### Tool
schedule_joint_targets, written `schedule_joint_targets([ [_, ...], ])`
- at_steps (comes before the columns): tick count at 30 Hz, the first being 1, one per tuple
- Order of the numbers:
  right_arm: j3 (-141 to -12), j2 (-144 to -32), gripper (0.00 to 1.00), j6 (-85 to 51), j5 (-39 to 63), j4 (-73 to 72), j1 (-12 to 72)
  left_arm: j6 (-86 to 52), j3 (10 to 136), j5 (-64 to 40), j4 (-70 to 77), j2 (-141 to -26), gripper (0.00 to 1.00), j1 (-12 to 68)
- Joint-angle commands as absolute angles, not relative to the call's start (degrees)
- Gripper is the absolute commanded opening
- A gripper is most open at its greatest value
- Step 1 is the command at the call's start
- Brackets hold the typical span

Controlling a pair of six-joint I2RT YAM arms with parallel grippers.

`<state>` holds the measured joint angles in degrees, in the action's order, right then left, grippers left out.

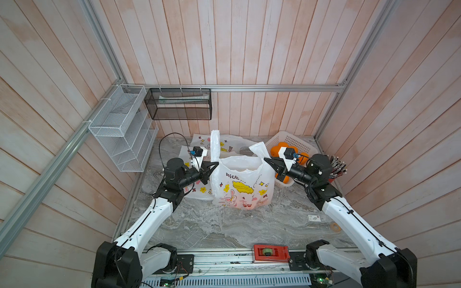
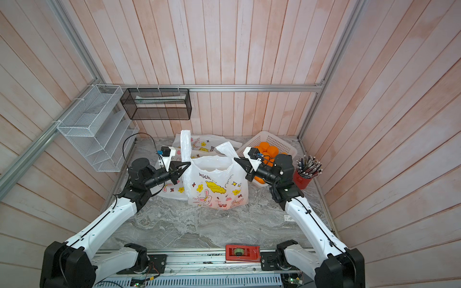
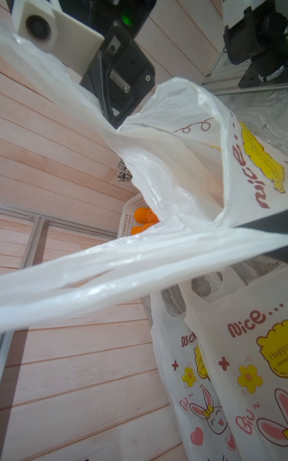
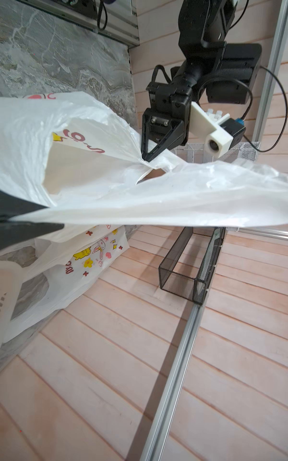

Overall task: Place the oranges into plastic bags & tie knots
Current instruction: Tie the plastic bag at the center of the board.

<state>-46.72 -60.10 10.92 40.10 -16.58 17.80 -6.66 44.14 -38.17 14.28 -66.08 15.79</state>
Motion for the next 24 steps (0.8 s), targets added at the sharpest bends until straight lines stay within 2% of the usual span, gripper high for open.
schedule_joint_targets([
  [1,-44.87,-57.00,0.00,8.46,32.85,-15.48,16.61,-6.82,44.08,-33.87,13.27,-65.52,0.00,15.47],
  [7,-40.98,-52.81,0.00,2.85,33.18,-18.95,11.45,-8.72,43.62,-29.50,13.57,-65.41,0.00,15.42],
  [13,-39.38,-51.03,0.00,2.83,38.28,-21.03,10.85,-7.85,43.96,-30.44,13.81,-65.56,0.00,15.47],
  [17,-39.60,-51.51,0.00,4.66,42.49,-20.97,11.40,-2.52,45.88,-33.55,11.43,-66.00,0.00,16.20],
  [24,-43.12,-54.22,0.00,13.58,42.84,-13.60,16.54,9.40,50.27,-32.72,3.79,-66.78,0.00,21.39],
])
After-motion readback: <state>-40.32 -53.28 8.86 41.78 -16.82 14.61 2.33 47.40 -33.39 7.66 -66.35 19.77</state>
